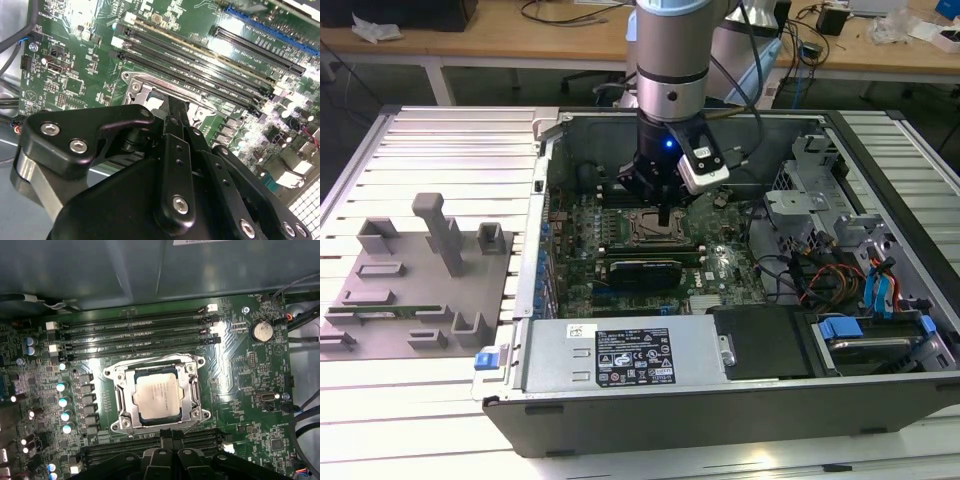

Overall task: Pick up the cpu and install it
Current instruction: 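Install the second cpu locking lever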

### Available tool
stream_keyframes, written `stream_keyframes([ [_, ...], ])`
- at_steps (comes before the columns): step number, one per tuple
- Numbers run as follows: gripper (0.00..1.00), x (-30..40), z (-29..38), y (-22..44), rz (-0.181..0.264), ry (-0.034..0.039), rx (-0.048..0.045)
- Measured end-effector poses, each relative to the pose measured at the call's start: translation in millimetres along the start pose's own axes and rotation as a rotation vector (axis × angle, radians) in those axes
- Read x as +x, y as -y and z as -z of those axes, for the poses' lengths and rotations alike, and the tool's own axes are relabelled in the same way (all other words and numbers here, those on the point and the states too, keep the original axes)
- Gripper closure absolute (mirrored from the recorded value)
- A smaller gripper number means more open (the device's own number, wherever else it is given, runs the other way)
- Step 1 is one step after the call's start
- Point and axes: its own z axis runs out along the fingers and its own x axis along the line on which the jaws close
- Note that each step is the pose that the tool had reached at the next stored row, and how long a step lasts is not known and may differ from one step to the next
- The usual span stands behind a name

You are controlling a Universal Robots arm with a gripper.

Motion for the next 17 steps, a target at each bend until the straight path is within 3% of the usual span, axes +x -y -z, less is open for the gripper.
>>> stream_keyframes([
  [9, 0.89, 0.0, -1.4, 5.6, 0.1, 0.0045, -0.0062],
  [17, 0.89, 4.3, -3.6, 20.2, 0.135, 0.0063, -0.0085],
])
